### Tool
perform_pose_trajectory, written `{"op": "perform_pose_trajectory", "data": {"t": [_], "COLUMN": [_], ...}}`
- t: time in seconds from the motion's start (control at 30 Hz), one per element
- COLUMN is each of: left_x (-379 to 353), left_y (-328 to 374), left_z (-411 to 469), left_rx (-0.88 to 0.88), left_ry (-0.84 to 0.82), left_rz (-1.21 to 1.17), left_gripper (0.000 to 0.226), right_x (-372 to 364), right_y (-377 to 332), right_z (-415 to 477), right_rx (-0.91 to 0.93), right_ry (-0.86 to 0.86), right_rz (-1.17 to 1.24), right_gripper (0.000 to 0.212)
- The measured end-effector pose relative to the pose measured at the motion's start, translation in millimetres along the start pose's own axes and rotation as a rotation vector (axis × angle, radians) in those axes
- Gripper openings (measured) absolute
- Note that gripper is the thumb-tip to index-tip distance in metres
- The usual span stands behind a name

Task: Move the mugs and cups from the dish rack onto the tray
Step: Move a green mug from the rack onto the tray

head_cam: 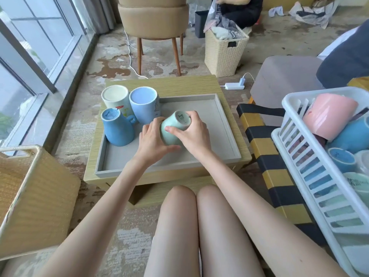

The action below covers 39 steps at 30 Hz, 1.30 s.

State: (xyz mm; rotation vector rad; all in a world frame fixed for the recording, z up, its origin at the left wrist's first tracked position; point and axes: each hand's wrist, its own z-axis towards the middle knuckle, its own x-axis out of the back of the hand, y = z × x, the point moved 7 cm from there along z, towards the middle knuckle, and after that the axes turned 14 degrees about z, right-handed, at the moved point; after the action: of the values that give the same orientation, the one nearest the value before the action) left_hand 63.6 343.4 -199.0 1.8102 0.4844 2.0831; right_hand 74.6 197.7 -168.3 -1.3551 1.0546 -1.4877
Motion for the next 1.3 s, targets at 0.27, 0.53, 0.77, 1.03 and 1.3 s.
{"op": "perform_pose_trajectory", "data": {"t": [0.27, 0.53, 0.77, 1.03, 1.3], "left_x": [3.0, 46.9, 113.7, 120.9, 120.4], "left_y": [-19.6, -37.1, -62.1, -89.7, -96.6], "left_z": [-8.8, -20.9, -30.5, -23.0, -20.1], "left_rx": [0.073, -0.036, -0.033, -0.040, -0.079], "left_ry": [-0.115, -0.083, 0.368, 0.310, 0.247], "left_rz": [-0.096, -0.010, 0.076, 0.219, 0.120], "left_gripper": [0.094, 0.062, 0.029, 0.033, 0.026], "right_x": [-24.3, -44.5, -53.5, -90.0, -135.0], "right_y": [-5.0, 0.9, 6.4, -5.5, -21.6], "right_z": [-0.2, -7.6, -13.5, -34.7, -50.2], "right_rx": [0.102, 0.145, 0.166, 0.227, 0.321], "right_ry": [-0.047, -0.197, -0.209, -0.222, -0.234], "right_rz": [-0.083, -0.099, -0.100, -0.097, -0.124], "right_gripper": [0.065, 0.060, 0.066, 0.071, 0.076]}}
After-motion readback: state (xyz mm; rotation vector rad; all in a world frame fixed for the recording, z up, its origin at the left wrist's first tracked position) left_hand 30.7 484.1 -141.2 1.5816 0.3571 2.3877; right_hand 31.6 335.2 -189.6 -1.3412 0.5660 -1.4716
